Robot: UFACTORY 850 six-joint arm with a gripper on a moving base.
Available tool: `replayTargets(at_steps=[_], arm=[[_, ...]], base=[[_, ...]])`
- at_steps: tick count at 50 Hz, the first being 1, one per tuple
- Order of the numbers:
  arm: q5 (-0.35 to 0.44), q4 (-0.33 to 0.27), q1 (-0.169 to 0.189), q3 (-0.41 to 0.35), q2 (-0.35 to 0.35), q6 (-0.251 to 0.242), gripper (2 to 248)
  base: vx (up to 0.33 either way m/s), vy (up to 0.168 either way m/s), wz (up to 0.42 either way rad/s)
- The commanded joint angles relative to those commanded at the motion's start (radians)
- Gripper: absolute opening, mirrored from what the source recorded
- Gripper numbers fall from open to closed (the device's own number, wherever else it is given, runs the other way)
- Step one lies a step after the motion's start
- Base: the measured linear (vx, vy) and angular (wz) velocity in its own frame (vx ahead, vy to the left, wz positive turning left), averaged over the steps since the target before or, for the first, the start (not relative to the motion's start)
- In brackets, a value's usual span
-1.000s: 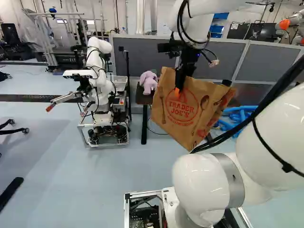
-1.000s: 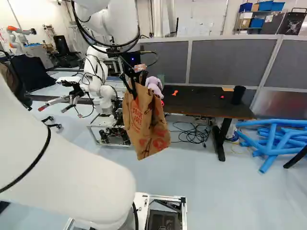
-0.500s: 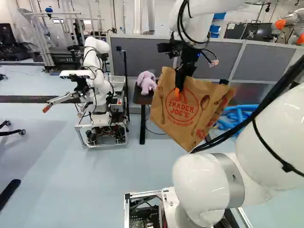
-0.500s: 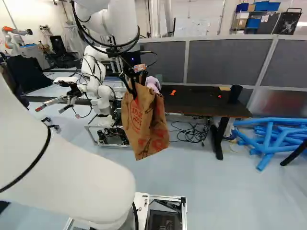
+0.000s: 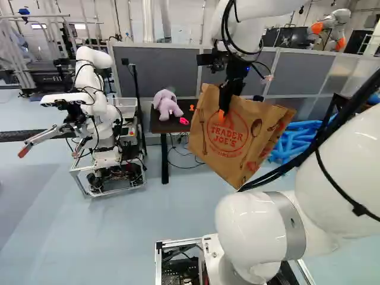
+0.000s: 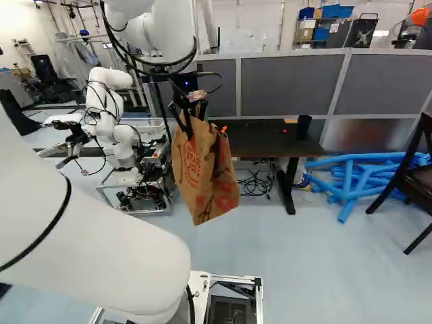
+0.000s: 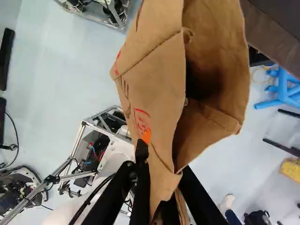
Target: Pick up the bag on the ground and place it on the table
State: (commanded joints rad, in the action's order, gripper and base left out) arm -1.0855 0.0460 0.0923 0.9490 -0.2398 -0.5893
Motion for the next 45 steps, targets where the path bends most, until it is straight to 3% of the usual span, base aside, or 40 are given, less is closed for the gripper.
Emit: replayTargets(at_steps=[45], arm=[[0.000,0.000,0.000,0.000,0.000,0.000,26]], base=[[0.002,-0.059,-0.283]])
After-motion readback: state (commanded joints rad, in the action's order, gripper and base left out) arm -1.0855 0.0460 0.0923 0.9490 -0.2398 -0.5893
